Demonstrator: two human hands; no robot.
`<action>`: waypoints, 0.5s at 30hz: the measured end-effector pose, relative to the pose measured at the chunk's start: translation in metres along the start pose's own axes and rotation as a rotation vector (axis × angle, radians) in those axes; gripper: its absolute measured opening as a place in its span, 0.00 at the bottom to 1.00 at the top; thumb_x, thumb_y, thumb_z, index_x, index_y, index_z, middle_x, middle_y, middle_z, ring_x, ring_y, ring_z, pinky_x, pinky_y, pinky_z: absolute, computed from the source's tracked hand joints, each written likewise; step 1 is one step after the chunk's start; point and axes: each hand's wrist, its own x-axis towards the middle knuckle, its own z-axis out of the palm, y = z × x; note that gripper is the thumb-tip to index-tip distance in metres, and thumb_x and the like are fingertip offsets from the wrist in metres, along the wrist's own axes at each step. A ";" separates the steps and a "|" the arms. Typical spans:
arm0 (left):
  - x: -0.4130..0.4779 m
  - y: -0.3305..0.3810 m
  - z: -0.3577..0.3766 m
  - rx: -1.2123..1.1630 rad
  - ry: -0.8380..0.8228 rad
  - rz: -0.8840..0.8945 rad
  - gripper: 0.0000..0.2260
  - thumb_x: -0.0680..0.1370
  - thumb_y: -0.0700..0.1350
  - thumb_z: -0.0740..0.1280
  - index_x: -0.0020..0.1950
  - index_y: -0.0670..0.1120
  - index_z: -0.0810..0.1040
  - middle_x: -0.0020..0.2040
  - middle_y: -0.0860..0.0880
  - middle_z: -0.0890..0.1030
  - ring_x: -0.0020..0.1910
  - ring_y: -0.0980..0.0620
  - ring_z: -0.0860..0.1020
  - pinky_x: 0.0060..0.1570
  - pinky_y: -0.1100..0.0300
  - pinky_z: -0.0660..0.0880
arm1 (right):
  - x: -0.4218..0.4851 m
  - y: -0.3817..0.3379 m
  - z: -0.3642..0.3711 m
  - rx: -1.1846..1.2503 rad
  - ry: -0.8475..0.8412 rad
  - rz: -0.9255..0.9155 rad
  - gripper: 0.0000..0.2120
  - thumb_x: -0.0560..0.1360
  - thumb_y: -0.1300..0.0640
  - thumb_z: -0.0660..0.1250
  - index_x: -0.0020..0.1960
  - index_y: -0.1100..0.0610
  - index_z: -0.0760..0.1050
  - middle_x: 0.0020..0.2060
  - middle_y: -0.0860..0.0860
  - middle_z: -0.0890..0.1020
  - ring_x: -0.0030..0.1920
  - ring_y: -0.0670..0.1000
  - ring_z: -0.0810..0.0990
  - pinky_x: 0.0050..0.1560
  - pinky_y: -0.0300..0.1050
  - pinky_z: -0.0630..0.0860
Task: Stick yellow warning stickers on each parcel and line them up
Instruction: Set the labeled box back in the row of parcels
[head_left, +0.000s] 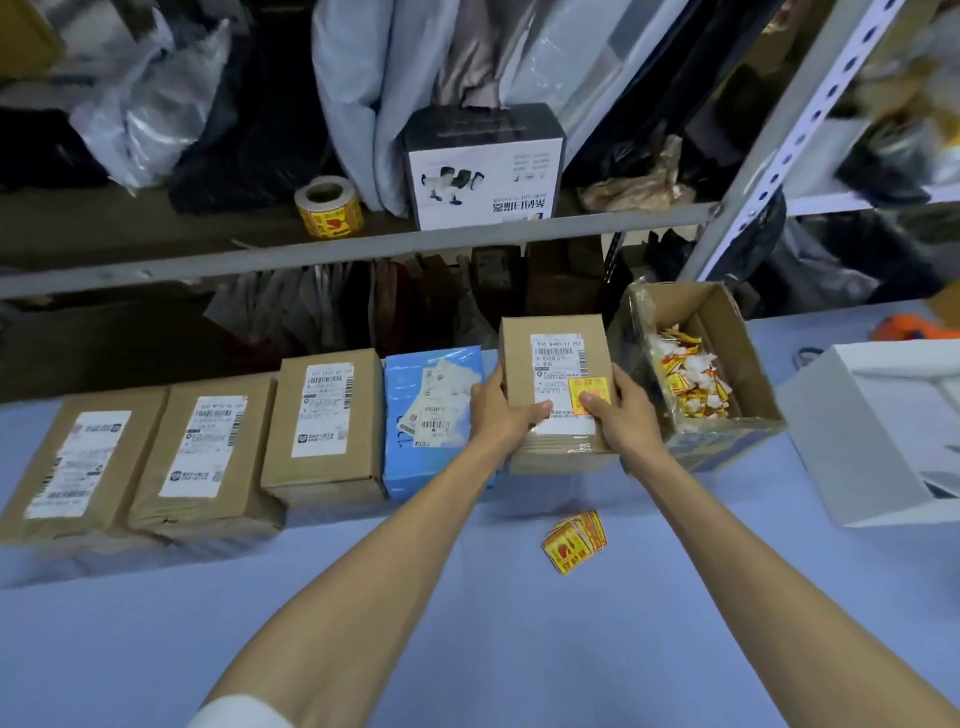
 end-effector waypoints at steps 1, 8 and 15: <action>0.003 -0.002 0.003 0.003 0.010 -0.013 0.33 0.64 0.46 0.78 0.66 0.50 0.71 0.60 0.49 0.78 0.58 0.48 0.77 0.60 0.48 0.75 | 0.006 0.004 0.003 -0.016 -0.016 0.011 0.18 0.76 0.59 0.66 0.66 0.54 0.71 0.58 0.53 0.81 0.55 0.53 0.81 0.58 0.56 0.77; 0.027 -0.014 0.013 0.095 0.029 -0.009 0.29 0.66 0.41 0.78 0.65 0.46 0.72 0.60 0.47 0.80 0.59 0.47 0.78 0.59 0.49 0.75 | 0.032 0.017 0.016 -0.082 -0.028 0.032 0.16 0.76 0.63 0.66 0.63 0.57 0.71 0.51 0.51 0.81 0.50 0.52 0.81 0.54 0.53 0.77; 0.030 -0.018 0.020 0.158 -0.030 -0.048 0.25 0.71 0.41 0.74 0.65 0.43 0.70 0.62 0.45 0.79 0.59 0.44 0.78 0.58 0.48 0.77 | 0.036 0.023 0.019 -0.182 -0.007 0.049 0.17 0.77 0.63 0.65 0.65 0.58 0.70 0.54 0.53 0.81 0.51 0.53 0.81 0.53 0.50 0.78</action>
